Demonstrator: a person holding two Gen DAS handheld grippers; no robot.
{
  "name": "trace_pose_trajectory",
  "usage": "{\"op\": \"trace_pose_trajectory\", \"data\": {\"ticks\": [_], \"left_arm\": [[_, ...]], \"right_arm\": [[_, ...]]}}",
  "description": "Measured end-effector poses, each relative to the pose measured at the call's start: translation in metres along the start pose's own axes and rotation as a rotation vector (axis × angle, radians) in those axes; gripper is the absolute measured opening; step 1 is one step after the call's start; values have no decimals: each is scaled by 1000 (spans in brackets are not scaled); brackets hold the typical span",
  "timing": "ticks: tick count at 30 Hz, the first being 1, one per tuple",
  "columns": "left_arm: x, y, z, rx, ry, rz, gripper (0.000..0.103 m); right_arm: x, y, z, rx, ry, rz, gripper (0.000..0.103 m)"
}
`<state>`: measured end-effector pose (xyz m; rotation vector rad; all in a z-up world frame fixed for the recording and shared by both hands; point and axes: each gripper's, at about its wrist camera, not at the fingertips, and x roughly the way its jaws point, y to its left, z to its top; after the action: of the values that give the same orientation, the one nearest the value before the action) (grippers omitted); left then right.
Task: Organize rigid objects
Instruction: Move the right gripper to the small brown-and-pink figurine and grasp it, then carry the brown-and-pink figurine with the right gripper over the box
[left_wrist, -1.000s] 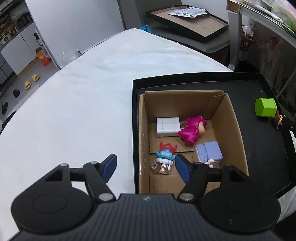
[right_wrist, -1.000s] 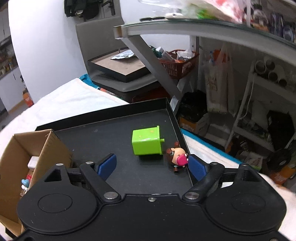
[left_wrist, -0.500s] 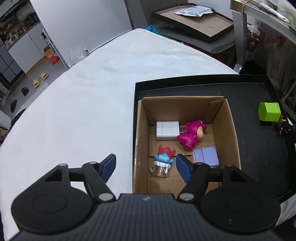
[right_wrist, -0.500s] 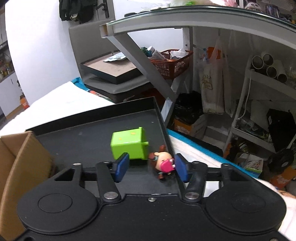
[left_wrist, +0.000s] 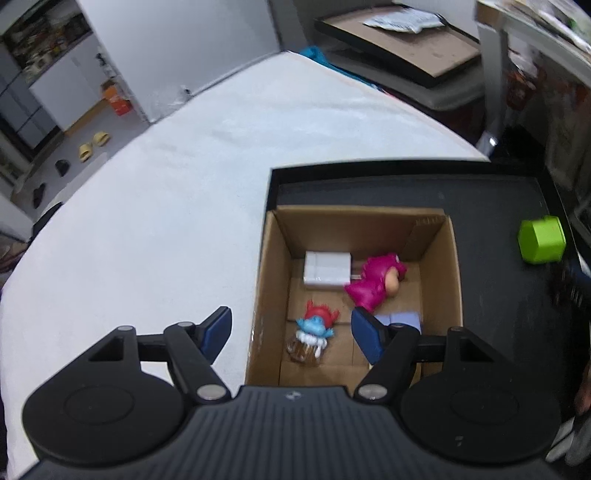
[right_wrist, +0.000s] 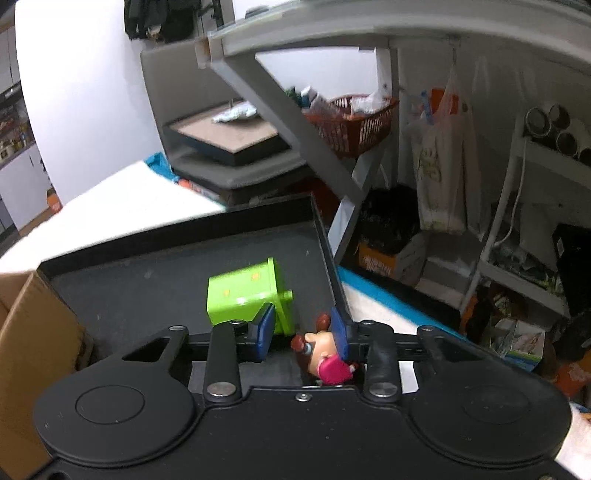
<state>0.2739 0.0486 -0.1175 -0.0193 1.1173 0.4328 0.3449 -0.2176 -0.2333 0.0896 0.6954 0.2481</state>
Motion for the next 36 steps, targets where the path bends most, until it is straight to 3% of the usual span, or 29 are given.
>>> {"op": "trace_pose_trajectory", "data": {"ticks": [5, 17, 28, 36], "left_arm": [[-7, -8, 10, -47, -12, 9, 70], [-4, -5, 9, -47, -39, -10, 70], [8, 6, 2, -29, -19, -61, 70], [15, 18, -3, -27, -9, -107, 70]], "right_arm": [[10, -2, -7, 9, 93, 7, 28], [-17, -4, -8, -16, 17, -23, 27], [-32, 4, -8, -38, 22, -28, 26], [-56, 28, 0, -112, -16, -46, 27]]}}
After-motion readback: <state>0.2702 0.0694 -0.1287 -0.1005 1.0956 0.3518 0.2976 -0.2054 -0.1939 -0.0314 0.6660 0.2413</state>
